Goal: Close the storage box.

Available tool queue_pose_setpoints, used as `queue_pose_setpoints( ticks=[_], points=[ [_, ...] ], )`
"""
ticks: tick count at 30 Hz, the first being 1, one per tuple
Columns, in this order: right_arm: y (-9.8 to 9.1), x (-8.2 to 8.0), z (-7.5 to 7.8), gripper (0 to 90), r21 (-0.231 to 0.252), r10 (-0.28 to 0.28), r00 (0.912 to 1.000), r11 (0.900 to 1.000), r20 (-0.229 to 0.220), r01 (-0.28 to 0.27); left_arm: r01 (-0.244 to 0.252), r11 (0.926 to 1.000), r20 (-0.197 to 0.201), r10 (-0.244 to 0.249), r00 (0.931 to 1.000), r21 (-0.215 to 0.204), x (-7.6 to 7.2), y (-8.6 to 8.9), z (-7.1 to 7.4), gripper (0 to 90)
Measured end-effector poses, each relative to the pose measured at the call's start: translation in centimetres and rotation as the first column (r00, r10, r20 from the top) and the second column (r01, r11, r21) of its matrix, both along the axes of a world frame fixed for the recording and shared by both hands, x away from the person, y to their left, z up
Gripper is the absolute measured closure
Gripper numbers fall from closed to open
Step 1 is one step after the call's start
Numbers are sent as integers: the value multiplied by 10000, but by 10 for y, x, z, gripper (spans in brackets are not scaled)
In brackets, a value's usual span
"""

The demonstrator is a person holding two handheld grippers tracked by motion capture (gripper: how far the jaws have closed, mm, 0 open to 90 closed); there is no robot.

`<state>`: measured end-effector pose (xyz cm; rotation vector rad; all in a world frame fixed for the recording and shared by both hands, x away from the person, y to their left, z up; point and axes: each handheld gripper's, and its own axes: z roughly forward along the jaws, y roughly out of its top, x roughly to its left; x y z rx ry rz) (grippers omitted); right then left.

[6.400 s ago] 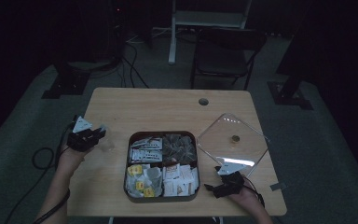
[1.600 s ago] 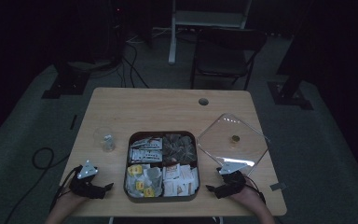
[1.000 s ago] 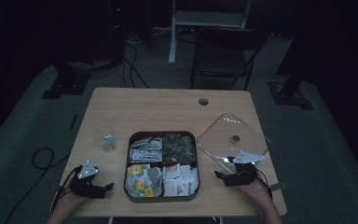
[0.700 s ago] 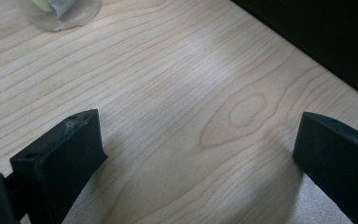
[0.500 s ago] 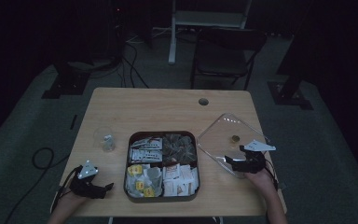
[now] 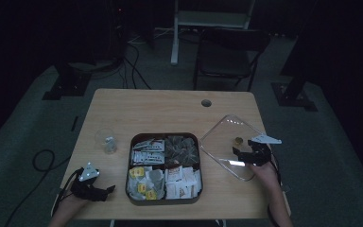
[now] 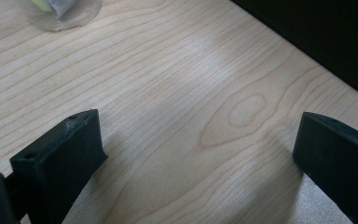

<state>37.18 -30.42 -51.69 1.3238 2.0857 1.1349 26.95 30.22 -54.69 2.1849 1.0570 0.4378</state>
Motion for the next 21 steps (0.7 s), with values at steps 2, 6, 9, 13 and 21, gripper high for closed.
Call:
queue_pose_setpoints(
  ticks=[2,6,9,13,21],
  points=[
    [-1,3,0,163,15,-132,9999,9999,46,132,-1,10000,1,1,10000,0,0,0,0,23],
    [-5,6,0,175,132,-298,9995,9995,55,297,-26,10000,3,26,10000,-1,0,0,0,23],
    [-7,9,-1,186,185,-379,9993,9991,41,379,-26,10000,-2,26,10000,-3,-1,0,0,23],
    [-8,14,-3,187,141,-442,9990,9989,-91,443,-21,10000,-2,21,10000,0,0,0,0,23],
    [-4,26,-10,238,178,-552,9980,9983,-301,557,-24,10000,-5,24,10000,2,0,0,0,23]
  ],
)
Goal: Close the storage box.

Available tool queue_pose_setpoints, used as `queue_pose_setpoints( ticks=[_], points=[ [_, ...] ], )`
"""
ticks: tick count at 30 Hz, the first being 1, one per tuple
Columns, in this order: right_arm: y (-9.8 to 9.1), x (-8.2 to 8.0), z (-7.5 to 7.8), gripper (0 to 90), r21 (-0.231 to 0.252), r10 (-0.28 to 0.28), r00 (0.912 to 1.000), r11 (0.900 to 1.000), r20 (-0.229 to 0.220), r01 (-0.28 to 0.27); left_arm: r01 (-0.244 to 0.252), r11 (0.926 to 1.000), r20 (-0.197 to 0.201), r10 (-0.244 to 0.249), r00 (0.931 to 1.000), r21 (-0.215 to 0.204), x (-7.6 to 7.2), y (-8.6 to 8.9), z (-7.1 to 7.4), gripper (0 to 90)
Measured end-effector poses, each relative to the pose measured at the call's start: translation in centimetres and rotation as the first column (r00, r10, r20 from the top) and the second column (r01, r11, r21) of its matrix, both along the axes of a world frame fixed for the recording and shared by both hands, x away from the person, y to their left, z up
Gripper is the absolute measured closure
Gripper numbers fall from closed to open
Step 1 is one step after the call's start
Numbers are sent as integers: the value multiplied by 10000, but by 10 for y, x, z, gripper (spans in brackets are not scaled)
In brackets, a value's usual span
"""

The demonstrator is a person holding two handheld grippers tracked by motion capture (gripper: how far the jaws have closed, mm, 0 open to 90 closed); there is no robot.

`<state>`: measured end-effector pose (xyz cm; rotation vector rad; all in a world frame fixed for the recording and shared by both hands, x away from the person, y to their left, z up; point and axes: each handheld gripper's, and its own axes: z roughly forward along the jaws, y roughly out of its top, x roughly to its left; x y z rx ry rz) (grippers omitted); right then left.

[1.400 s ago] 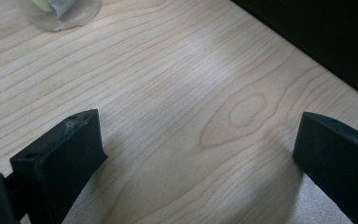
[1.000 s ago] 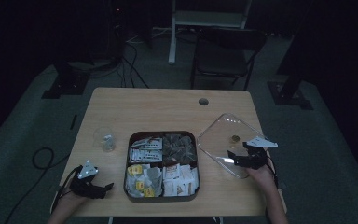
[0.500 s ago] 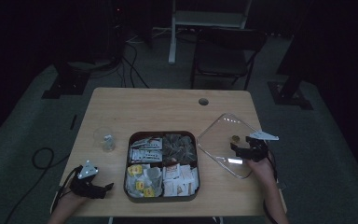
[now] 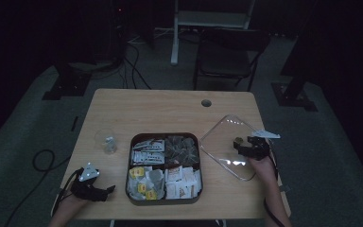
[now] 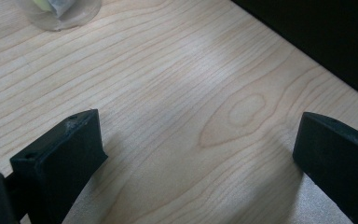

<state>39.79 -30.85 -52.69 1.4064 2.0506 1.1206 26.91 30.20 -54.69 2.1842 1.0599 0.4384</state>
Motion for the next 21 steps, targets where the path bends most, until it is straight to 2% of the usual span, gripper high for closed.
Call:
queue_pose_setpoints(
  ticks=[6,11,16,20,21],
  points=[
    [5,9,-5,310,-395,-92,9997,9992,-247,82,2,10000,0,-2,10000,0,0,0,0,23],
    [7,13,-8,439,-570,-146,9994,9983,-316,127,-1,10000,-1,1,10000,-4,0,0,0,23],
    [9,15,-8,488,-750,-256,9991,9969,-326,231,0,10000,2,0,10000,-4,0,0,0,22],
    [12,17,-10,516,-1014,-136,9989,9948,-441,90,2,10000,2,-2,10000,-1,0,0,0,23],
    [13,17,-10,551,-1048,-109,9990,9945,-427,64,-4,10000,1,4,10000,-5,0,0,0,23]
  ],
)
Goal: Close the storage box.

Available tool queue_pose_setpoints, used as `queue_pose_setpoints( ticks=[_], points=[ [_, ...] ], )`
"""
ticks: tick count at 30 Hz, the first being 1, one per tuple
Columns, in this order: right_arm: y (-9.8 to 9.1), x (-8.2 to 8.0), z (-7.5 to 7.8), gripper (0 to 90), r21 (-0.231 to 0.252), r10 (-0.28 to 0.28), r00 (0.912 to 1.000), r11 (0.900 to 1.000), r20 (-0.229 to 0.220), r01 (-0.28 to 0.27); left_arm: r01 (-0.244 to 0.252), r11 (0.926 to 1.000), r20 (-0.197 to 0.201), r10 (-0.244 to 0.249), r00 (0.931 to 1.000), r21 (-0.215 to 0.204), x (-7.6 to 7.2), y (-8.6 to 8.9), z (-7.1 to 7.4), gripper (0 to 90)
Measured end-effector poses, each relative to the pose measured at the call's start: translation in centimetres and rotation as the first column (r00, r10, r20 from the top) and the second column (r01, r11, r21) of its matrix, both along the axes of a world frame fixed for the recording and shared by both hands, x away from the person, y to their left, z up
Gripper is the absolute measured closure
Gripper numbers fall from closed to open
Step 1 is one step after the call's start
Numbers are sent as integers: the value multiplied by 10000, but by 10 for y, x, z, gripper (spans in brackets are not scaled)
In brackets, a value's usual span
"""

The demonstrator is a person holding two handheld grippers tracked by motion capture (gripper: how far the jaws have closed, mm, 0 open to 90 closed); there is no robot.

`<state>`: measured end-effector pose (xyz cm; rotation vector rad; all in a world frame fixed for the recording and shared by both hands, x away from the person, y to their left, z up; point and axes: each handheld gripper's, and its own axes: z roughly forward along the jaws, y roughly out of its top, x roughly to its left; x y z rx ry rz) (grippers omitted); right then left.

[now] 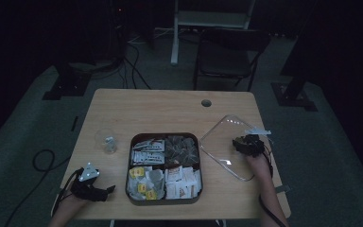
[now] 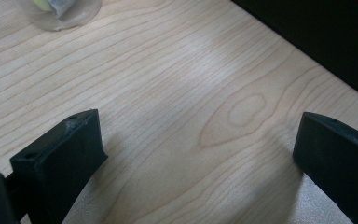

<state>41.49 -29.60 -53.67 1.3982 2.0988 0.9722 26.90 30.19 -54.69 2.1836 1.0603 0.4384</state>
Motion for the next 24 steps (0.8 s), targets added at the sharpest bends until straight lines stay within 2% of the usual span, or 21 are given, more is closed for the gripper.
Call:
queue_pose_setpoints(
  ticks=[7,16,17,24],
  points=[
    [0,1,0,581,131,-56,10000,9999,-66,57,6,10000,1,-6,10000,4,0,0,0,23],
    [-4,-1,4,583,-47,-113,9999,9999,-21,112,6,10000,1,-6,10000,5,0,0,0,23],
    [-7,-3,9,583,140,-87,10000,9999,-19,87,6,10000,1,-6,10000,4,0,0,0,23],
    [-7,-4,20,583,135,77,9999,9999,103,-79,2,10000,0,-2,10000,2,0,0,0,23]
  ],
)
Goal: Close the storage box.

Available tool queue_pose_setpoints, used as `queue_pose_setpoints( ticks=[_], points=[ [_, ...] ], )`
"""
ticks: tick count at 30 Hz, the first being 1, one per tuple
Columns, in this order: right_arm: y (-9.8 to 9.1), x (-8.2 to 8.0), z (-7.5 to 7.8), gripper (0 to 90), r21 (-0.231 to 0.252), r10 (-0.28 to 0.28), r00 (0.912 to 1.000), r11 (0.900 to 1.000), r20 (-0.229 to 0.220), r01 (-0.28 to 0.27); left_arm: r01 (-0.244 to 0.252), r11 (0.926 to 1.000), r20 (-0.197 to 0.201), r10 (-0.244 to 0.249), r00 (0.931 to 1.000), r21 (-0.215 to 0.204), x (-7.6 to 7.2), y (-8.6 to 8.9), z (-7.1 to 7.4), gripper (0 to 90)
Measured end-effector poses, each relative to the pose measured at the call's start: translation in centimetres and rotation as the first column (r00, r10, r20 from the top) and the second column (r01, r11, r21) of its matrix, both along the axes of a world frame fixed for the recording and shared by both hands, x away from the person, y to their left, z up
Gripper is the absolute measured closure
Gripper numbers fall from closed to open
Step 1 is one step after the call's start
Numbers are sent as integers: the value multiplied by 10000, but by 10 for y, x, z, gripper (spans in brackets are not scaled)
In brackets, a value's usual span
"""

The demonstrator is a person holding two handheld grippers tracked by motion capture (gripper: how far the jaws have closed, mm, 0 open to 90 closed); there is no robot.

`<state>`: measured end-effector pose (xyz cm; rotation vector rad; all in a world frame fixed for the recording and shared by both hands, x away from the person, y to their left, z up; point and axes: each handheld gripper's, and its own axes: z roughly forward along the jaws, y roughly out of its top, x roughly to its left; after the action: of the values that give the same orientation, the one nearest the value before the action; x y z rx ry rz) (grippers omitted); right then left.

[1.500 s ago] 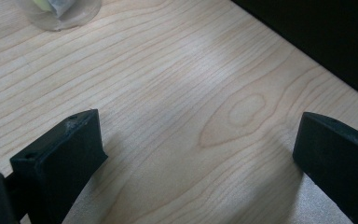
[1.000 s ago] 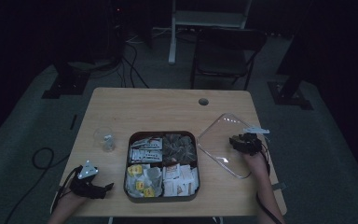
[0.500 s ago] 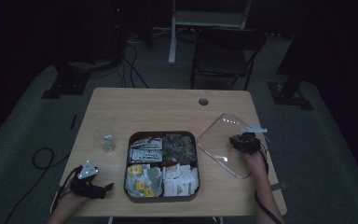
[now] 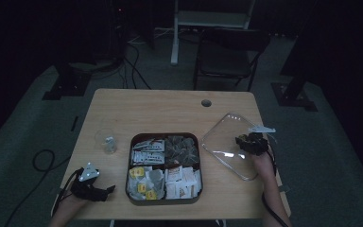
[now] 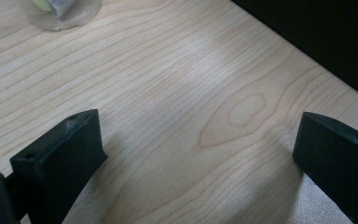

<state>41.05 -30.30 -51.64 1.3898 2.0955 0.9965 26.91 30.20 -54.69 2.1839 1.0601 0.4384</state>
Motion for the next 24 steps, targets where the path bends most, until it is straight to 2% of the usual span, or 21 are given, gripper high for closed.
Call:
queue_pose_setpoints(
  ticks=[11,17,24],
  points=[
    [-1,-3,23,583,140,170,9997,9998,197,-173,2,10000,1,-2,10000,1,0,0,0,23],
    [1,-5,39,583,180,424,9986,9989,311,-430,2,10000,0,-2,10000,-1,0,0,0,23],
    [11,-7,51,584,283,848,9957,9959,377,-859,-3,10000,1,3,10000,-3,0,0,0,23]
  ],
)
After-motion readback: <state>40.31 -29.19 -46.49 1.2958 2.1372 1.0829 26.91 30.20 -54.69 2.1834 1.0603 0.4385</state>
